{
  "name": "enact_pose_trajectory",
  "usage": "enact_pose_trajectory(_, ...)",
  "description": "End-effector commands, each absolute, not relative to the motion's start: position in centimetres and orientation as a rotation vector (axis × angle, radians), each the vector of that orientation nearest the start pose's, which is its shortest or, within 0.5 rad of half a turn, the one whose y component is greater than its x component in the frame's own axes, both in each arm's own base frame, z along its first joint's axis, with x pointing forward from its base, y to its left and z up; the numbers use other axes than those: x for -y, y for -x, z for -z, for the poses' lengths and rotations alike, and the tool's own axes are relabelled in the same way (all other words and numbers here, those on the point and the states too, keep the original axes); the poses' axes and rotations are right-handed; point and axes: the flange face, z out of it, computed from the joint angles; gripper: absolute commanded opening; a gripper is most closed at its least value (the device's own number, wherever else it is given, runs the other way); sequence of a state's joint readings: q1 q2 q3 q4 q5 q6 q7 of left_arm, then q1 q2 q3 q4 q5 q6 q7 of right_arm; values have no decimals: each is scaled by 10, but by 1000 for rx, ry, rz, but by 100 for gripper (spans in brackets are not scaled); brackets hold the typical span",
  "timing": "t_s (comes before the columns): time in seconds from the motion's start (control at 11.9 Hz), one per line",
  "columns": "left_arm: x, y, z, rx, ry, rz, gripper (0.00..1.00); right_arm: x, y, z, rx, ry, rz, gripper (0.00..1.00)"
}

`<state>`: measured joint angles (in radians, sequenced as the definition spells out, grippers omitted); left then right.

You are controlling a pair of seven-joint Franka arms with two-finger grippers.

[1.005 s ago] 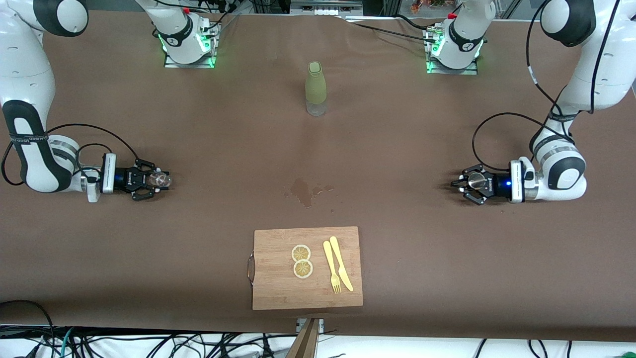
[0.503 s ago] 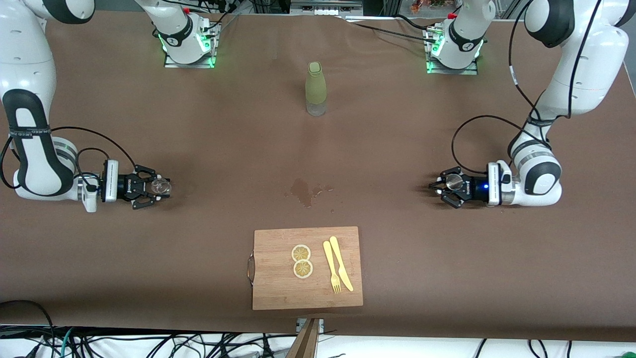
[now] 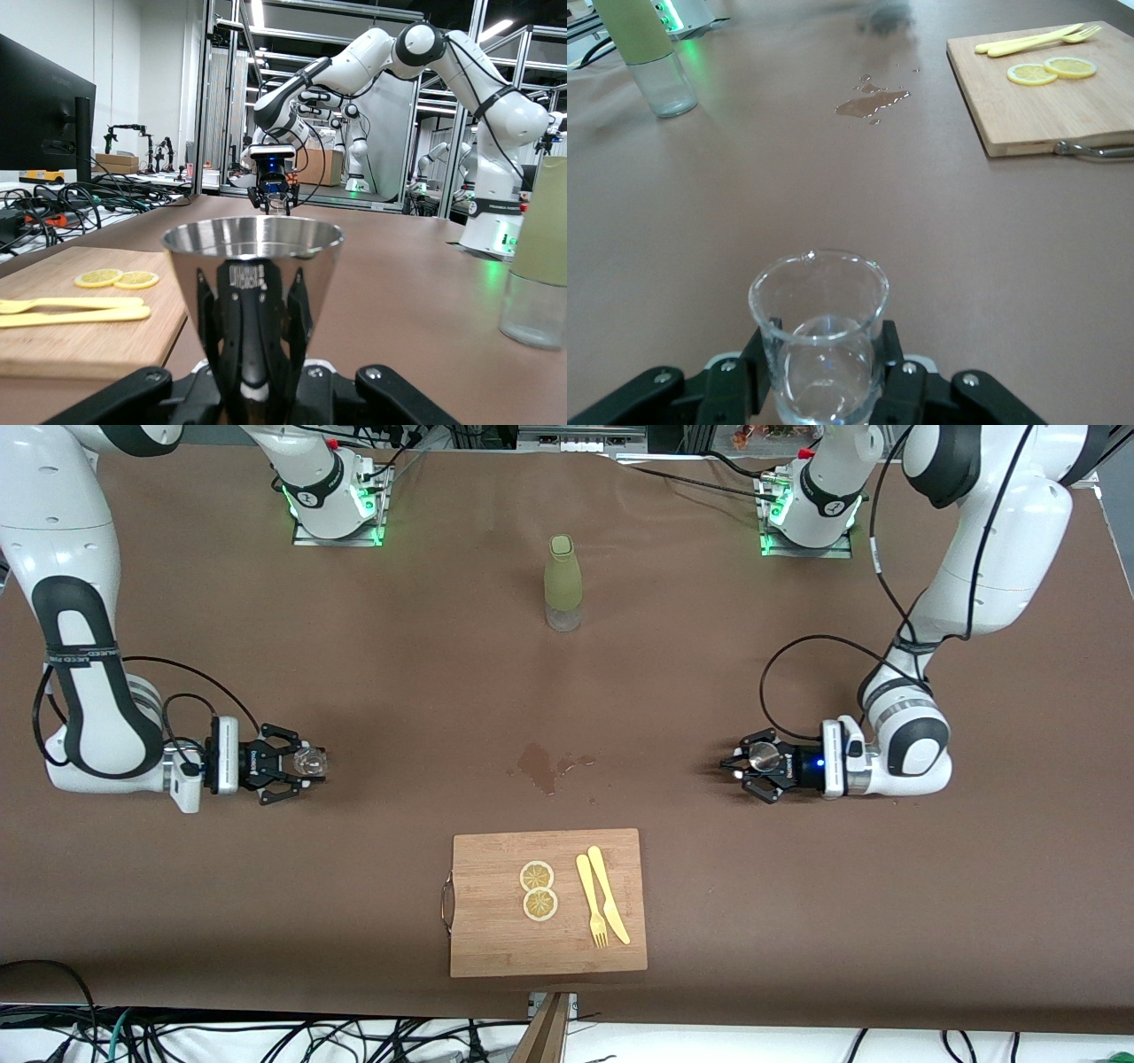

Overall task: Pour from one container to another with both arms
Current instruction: 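Lift the glass with the right gripper while the left gripper brings the jigger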

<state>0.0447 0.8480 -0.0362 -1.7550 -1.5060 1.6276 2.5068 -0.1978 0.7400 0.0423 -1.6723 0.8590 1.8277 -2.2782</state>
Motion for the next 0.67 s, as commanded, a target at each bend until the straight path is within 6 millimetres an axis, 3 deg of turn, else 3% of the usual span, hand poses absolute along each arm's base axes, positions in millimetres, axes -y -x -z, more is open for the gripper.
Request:
enact_pose_trajectory(0.0, 125, -604, -111, 1194, -1320, -1139, 0, 13, -633, -179, 1669, 1597, 620, 35)
enact_pose_trajectory(0.17, 157, -602, -111, 1181, -1322, -1141, 0, -6, -637, -192, 1659, 1625, 587, 35)
enact_pose_trajectory(0.59, 229, -593, -110, 1154, -1373, -1160, 0, -78, -647, -221, 1662, 1712, 527, 35)
